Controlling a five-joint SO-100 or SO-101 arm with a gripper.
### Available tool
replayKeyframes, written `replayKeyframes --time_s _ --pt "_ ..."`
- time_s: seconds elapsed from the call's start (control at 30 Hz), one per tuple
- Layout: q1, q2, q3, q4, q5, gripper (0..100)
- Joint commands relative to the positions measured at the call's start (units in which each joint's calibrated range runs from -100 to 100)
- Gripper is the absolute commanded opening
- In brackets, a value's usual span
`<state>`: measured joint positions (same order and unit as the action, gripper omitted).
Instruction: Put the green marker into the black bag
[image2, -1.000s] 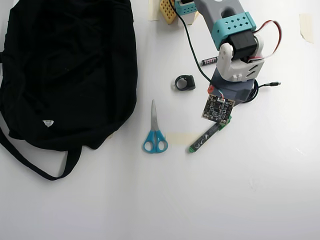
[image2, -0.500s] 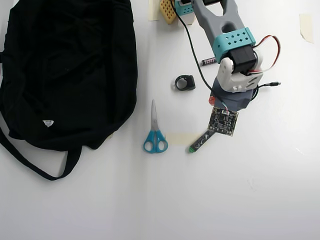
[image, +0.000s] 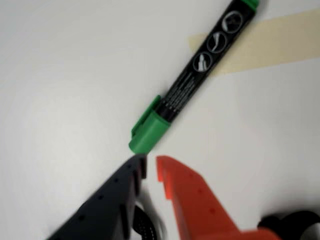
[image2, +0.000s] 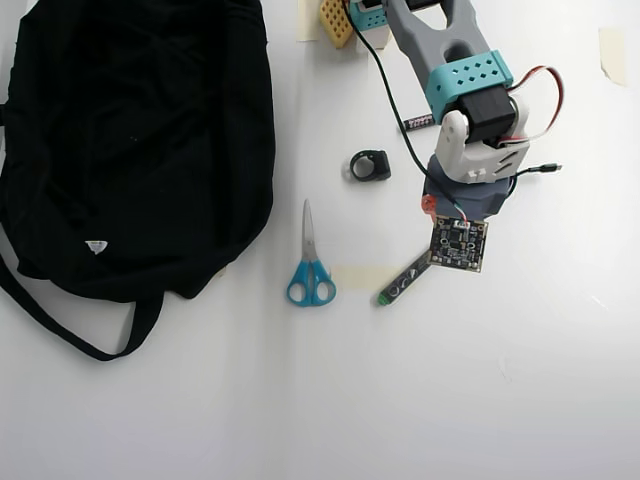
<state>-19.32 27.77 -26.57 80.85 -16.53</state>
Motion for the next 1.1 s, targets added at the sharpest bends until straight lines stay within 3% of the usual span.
replayKeyframes --time_s 0.0,0.27,0.53,0.87,1.07 --pt "0.0 -0.5 -2.4 -0.1 -0.2 2" --pt "0.0 -0.4 -2.4 -2.5 -1.9 3" --pt "-0.1 2.6 -5.1 -3.1 -3.0 18" --pt "-0.1 8.5 -12.2 -2.3 -3.2 16" --pt "0.0 9.9 -12.3 -2.2 -6.2 16"
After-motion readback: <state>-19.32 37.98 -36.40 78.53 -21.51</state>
